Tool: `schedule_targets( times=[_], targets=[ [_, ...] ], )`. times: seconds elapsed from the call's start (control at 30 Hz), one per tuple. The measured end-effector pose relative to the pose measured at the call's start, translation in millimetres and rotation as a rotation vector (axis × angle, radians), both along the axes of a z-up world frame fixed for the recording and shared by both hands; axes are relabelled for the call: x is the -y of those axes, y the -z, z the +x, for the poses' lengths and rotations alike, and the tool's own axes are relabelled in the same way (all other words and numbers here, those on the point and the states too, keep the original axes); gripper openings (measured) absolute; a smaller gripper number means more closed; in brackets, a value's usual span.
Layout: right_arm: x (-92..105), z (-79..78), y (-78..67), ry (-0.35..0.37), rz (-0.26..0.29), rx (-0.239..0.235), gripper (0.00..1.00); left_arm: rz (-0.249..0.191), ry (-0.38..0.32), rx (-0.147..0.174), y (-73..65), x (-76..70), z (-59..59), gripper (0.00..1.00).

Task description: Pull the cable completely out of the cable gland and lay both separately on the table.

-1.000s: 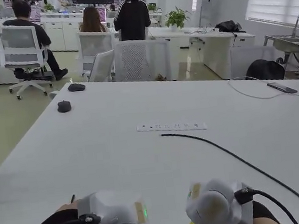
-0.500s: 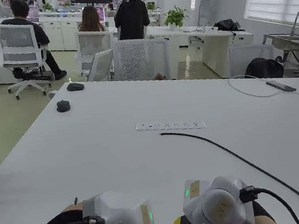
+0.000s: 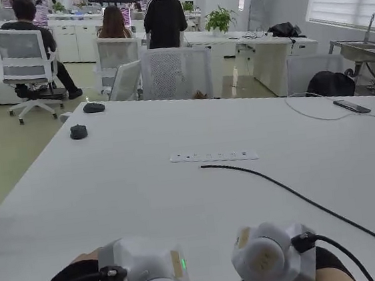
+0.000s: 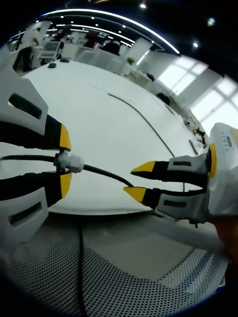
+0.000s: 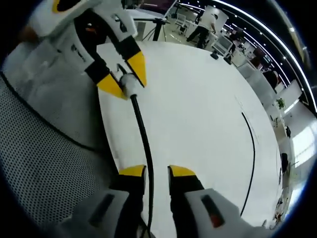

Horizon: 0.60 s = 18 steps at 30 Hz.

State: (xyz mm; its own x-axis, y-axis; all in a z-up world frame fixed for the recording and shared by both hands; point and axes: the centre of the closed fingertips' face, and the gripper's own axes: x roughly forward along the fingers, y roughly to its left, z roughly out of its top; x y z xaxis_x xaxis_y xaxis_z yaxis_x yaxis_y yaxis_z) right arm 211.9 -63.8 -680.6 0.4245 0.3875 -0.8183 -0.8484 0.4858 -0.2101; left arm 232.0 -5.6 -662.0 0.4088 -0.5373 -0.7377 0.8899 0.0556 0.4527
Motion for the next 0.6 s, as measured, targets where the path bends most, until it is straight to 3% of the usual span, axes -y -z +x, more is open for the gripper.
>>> schedule_targets(
  times=[0.1, 0.27, 0.33, 0.47, 0.6],
  targets=[
    [-25.5, -3.4, -15.1, -0.081, 0.095, 0.04, 0.22, -0.002, 0.016, 0.001, -0.4, 2.3, -2.6, 0.17],
    [-34.0, -6.4, -21.8, -0.118, 0.131, 0.059, 0.14, -0.028, 0.052, 0.002, -4.7, 10.9, -9.5, 0.17],
    [-33.0, -6.2, -20.7, -0.121, 0.124, 0.059, 0.05, -0.028, 0.061, 0.005, -4.9, 12.8, -10.4, 0.17],
    [-26.8, -4.2, -18.4, -0.104, 0.101, 0.06, 0.04, -0.026, 0.043, 0.01, -4.9, 10.5, -6.0, 0.17],
    [-9.9, 0.7, -9.3, -0.048, 0.035, 0.047, 0.03, -0.027, 0.004, 0.013, -5.6, 3.8, 1.5, 0.17]
  ],
)
